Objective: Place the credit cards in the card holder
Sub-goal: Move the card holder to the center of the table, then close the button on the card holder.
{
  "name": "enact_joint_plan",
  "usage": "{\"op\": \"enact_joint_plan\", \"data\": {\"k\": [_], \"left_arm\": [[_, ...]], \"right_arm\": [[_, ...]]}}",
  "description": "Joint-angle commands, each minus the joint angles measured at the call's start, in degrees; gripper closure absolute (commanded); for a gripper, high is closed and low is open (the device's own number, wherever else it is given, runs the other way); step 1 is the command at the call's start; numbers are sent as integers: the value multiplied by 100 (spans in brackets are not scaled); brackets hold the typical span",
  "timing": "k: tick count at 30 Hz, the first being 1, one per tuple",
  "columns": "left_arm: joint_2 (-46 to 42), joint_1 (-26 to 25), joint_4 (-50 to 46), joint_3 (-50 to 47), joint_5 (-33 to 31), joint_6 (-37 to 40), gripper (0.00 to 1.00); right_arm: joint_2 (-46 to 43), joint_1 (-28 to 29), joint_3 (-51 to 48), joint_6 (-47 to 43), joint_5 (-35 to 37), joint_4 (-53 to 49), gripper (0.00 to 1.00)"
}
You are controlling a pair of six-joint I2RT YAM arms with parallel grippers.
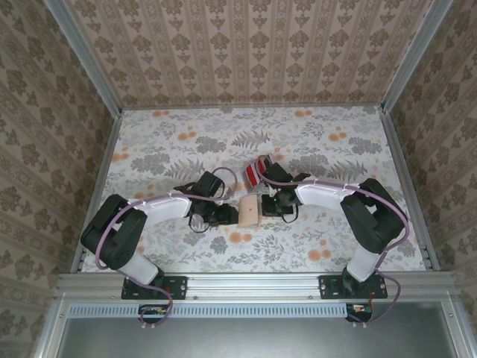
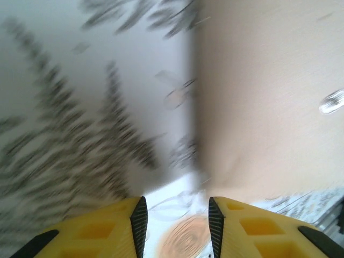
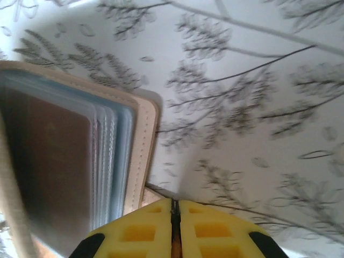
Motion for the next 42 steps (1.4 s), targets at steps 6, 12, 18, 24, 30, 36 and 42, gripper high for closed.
{"op": "enact_joint_plan", "data": {"k": [6, 12, 18, 24, 30, 36, 42], "left_arm": [[129, 325, -853, 607, -367, 447, 62], [759, 466, -381, 1032, -304, 583, 65], [1071, 346, -299, 1593, -337, 669, 65], [1423, 138, -386, 1942, -312, 759, 66], [1611, 16, -251, 2008, -269, 672, 68], [1867, -147, -343, 2288, -294, 679, 68], [1940, -184, -421, 2331, -326, 698, 68]], "right_arm": [[277, -248, 419, -1317, 356, -656, 87], [339, -255, 573, -1605, 862, -607, 84], [70, -277, 560, -1883, 1233, -418, 65], [-632, -357, 420, -1418, 1010, -208, 57], [-1374, -490, 314, -100, 1273, -988, 59], [-1249, -106, 186, 653, 1529, -1461, 59], [-731, 277, 522, 821, 1815, -1619, 59]]}}
